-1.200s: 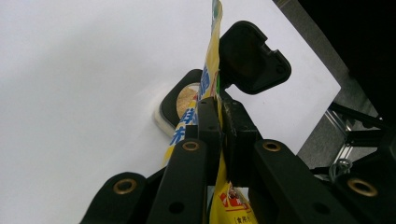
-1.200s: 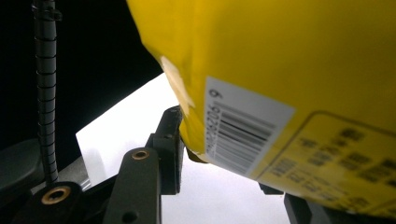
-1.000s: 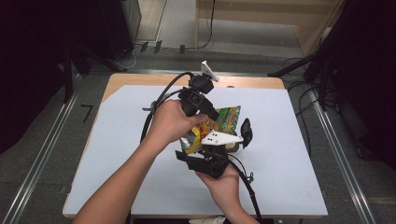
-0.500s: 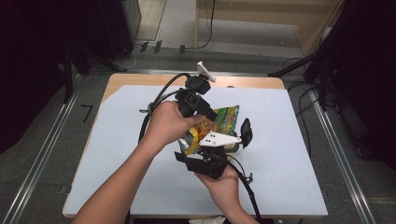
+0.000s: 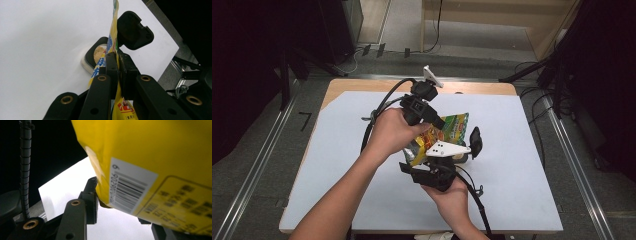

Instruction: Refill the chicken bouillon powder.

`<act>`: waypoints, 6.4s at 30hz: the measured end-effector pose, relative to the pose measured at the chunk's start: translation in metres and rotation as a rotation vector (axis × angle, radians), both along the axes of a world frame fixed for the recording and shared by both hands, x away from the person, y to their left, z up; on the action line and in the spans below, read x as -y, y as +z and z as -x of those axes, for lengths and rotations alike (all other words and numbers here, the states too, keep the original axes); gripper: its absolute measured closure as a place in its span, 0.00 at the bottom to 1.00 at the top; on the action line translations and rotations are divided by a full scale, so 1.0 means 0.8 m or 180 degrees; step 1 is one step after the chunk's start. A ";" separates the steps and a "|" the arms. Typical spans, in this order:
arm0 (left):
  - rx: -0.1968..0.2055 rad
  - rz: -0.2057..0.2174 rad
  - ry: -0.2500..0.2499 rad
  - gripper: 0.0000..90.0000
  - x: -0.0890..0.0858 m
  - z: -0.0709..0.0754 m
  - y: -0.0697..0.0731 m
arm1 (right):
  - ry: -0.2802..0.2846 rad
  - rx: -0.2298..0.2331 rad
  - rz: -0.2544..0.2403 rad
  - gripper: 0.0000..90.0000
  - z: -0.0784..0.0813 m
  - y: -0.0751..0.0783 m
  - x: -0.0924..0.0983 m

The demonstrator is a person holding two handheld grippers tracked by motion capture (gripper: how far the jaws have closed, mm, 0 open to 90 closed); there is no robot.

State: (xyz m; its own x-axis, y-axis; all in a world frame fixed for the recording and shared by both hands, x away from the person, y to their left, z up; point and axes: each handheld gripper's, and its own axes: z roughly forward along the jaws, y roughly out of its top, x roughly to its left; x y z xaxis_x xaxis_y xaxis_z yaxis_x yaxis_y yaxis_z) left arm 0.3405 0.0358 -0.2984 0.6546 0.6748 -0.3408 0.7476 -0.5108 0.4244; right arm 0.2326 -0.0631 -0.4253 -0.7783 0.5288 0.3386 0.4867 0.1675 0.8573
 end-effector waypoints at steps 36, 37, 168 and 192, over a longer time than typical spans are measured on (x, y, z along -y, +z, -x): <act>-0.0037 0.0030 0.0007 0.97 -0.004 -0.004 -0.001 | 0.0012 0.0008 0.0021 0.68 0.000 0.002 -0.002; -0.0037 0.0035 0.0006 0.97 -0.004 -0.003 -0.002 | 0.0012 0.0010 0.0020 0.68 0.000 0.002 -0.002; -0.0129 0.0667 -0.0026 0.93 -0.046 0.011 -0.091 | 0.0685 0.0246 0.0621 0.66 0.012 -0.066 0.001; -0.0190 0.0845 -0.0098 1.00 -0.058 0.012 -0.095 | 0.0727 0.0323 0.0677 0.64 0.015 -0.067 -0.004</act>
